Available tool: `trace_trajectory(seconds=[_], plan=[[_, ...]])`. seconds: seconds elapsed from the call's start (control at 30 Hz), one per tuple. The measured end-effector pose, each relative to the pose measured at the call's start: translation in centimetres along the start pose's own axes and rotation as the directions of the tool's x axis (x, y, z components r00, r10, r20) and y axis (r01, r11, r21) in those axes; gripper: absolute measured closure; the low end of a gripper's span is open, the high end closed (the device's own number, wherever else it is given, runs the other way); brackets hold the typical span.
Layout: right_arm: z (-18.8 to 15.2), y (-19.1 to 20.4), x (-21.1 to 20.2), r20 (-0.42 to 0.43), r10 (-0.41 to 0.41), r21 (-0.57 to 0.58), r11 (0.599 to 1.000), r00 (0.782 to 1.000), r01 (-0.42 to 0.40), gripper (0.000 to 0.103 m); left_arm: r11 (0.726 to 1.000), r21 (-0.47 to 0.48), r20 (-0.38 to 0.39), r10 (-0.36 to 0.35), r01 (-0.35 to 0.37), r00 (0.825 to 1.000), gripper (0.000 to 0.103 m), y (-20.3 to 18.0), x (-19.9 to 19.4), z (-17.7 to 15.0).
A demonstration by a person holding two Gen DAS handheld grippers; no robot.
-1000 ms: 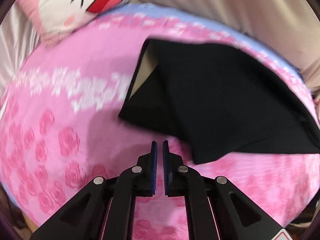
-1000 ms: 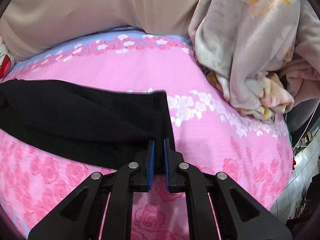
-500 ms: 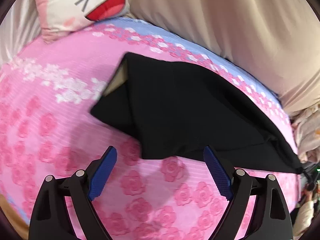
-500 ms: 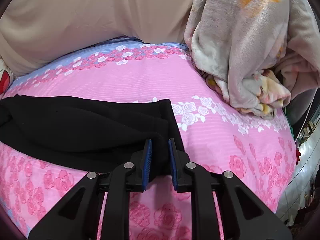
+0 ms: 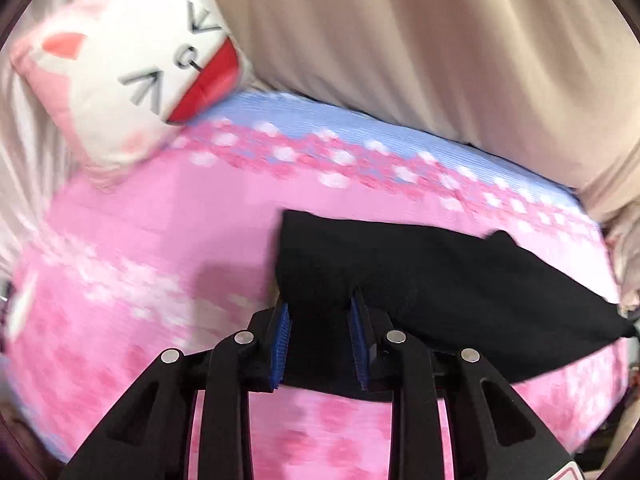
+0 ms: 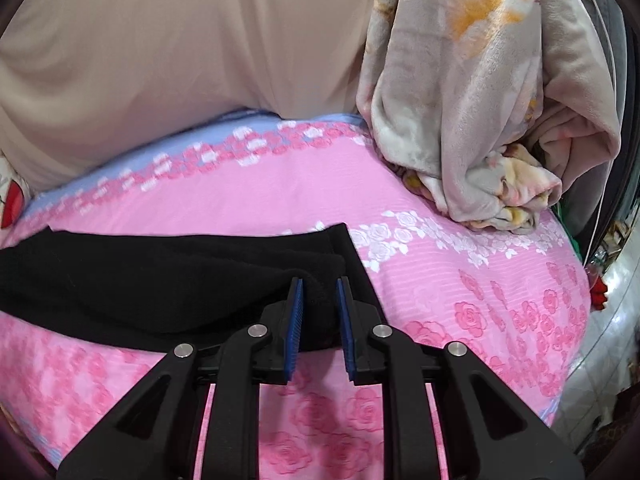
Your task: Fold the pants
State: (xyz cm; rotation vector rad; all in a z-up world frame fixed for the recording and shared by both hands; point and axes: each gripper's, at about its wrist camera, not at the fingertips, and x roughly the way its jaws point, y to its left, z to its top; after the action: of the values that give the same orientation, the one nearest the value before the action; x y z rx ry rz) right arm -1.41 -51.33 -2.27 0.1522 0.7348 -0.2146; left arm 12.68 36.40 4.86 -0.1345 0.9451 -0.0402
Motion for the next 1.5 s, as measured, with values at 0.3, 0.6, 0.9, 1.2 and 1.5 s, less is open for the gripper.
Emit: trace_trajectory(seconds=[0.3, 0.6, 0.9, 1.2, 1.5], plan=[[-1.0, -0.5, 0.2, 0.003, -0.049, 0.034, 0.998, 0.999, 0.049, 0.05, 0.981, -0.075, -0.149, 0.164, -0.176, 0.975, 0.031, 2.3, 5.7, -5.7], [1.3, -2.2, 3.3, -0.046, 0.009, 0.088, 0.996, 0.999, -0.005, 0.042, 0.915, -0.108, 0.059, 0.396, -0.389, 0.916, 0.031, -1.1, -2.3, -5.0], [1.6, 1.7, 9.2, -0.17, -0.028, -0.132, 0.991, 0.985, 0.005, 0.071, 0.965, 0.137, 0.09, 0.215, -0.226, 0.973, 0.019, -15.5, 2.5, -5.8], [4.5, -0.8, 12.5, -0.162, -0.106, -0.223, 0.972, 0.981, 0.068, 0.091, 0.933, 0.236, 0.084, 0.258, -0.271, 0.962, 0.019, -21.9, 8.7, -6.1], [4.8, -0.7, 5.6, -0.051, 0.013, -0.112, 0.994, 0.999, -0.019, 0.068, 0.952, 0.146, 0.011, 0.271, -0.269, 0.963, 0.019, -19.3, 11.0, -5.9]])
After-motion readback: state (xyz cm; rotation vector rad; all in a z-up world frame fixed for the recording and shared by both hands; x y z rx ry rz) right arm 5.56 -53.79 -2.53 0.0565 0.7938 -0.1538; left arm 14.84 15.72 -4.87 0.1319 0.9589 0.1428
